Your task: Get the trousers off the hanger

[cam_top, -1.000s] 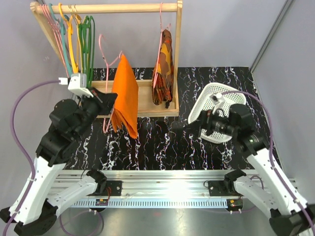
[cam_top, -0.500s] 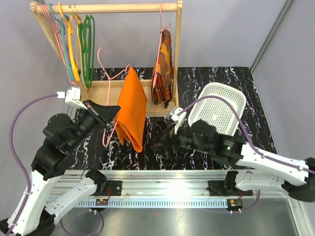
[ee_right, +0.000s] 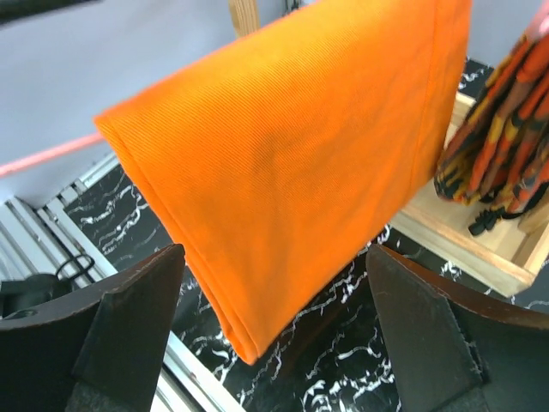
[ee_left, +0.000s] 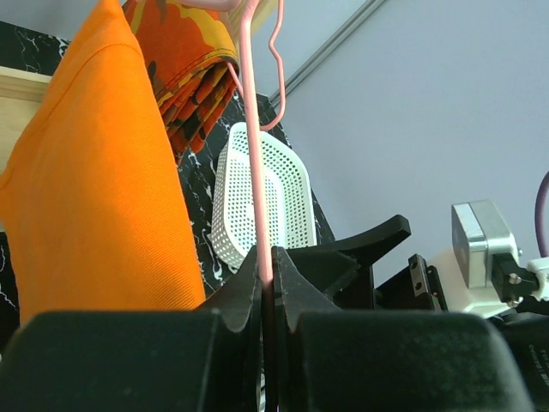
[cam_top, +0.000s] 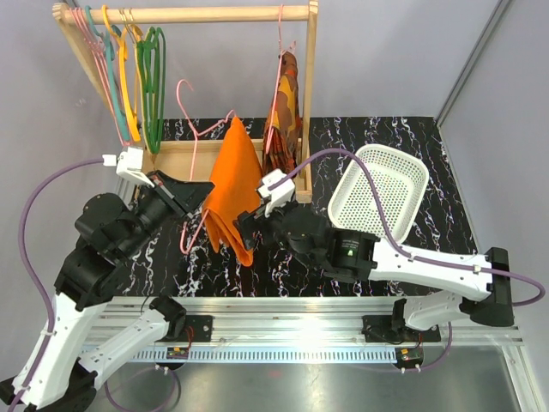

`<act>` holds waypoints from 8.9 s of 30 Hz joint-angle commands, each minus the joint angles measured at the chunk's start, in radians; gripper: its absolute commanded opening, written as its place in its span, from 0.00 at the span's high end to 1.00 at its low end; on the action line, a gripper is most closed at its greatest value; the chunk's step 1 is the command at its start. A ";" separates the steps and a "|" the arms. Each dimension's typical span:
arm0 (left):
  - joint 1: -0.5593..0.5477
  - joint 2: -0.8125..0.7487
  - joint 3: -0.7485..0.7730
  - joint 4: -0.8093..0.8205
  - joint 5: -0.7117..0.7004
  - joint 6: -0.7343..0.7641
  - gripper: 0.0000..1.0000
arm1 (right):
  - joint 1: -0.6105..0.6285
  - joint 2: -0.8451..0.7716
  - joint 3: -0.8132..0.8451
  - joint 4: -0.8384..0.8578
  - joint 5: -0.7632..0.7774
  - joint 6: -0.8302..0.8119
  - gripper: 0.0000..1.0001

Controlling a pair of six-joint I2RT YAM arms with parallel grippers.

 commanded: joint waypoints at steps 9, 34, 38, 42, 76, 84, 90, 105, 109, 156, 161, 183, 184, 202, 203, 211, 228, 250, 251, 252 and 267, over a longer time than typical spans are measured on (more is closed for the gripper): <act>-0.004 -0.020 0.135 0.193 -0.099 0.030 1.00 | 0.036 0.139 0.207 -0.004 0.053 -0.009 0.13; -0.004 0.002 0.209 0.127 -0.194 -0.030 1.00 | 0.041 0.308 0.352 -0.001 0.032 -0.081 0.09; -0.004 0.023 0.242 0.122 -0.191 -0.040 1.00 | 0.041 0.322 0.365 0.024 0.076 -0.118 0.09; -0.004 0.034 0.250 0.124 -0.182 -0.047 1.00 | 0.042 0.323 0.374 0.045 0.092 -0.146 0.10; -0.004 0.040 0.281 0.138 -0.162 -0.011 1.00 | 0.034 0.322 0.262 0.125 0.105 -0.187 0.18; -0.004 0.048 0.284 0.133 -0.171 -0.010 1.00 | 0.024 0.328 0.267 0.058 0.076 -0.224 0.18; -0.004 0.042 0.270 0.127 -0.165 -0.014 1.00 | -0.004 0.336 0.289 0.098 0.073 -0.270 0.18; -0.004 0.048 0.258 0.158 -0.145 -0.036 1.00 | -0.007 0.373 0.345 0.288 -0.022 -0.339 0.17; -0.004 0.046 0.264 0.161 -0.130 -0.047 1.00 | -0.006 0.394 0.365 0.326 0.007 -0.382 0.19; -0.004 0.051 0.181 -0.066 -0.273 0.194 1.00 | -0.015 0.164 0.517 0.078 -0.105 -0.575 1.00; -0.004 0.016 0.089 -0.071 -0.285 0.193 1.00 | -0.015 0.158 0.609 0.023 -0.128 -0.577 1.00; -0.004 -0.092 -0.069 -0.140 -0.372 0.240 1.00 | -0.015 0.175 1.164 -0.280 -0.143 -0.663 1.00; -0.004 -0.096 -0.067 -0.143 -0.372 0.242 1.00 | -0.015 0.169 1.190 -0.281 -0.137 -0.664 1.00; -0.002 -0.127 -0.063 -0.163 -0.418 0.291 1.00 | -0.016 -0.118 1.005 -0.272 0.200 -0.825 1.00; -0.004 -0.126 -0.060 -0.162 -0.417 0.292 1.00 | -0.015 -0.132 0.952 -0.251 0.242 -0.859 1.00; -0.002 -0.081 -0.018 -0.163 -0.408 0.297 1.00 | -0.019 -0.317 0.421 0.108 0.492 -1.006 1.00; -0.002 -0.035 0.060 -0.214 -0.372 0.312 1.00 | -0.466 -0.351 -0.027 0.110 0.644 -0.721 1.00; -0.004 -0.044 -0.014 -0.191 -0.319 0.317 1.00 | -0.585 -0.335 -0.255 -0.060 0.719 -0.330 1.00; -0.004 -0.044 -0.015 -0.189 -0.316 0.315 1.00 | -0.613 -0.316 -0.238 -0.089 0.705 -0.283 1.00; -0.004 -0.043 -0.014 -0.189 -0.313 0.315 1.00 | -0.627 -0.275 -0.232 -0.099 0.681 -0.267 1.00; -0.002 -0.044 0.064 -0.244 -0.365 0.389 1.00 | -0.877 0.159 -0.092 -0.120 0.401 -0.112 1.00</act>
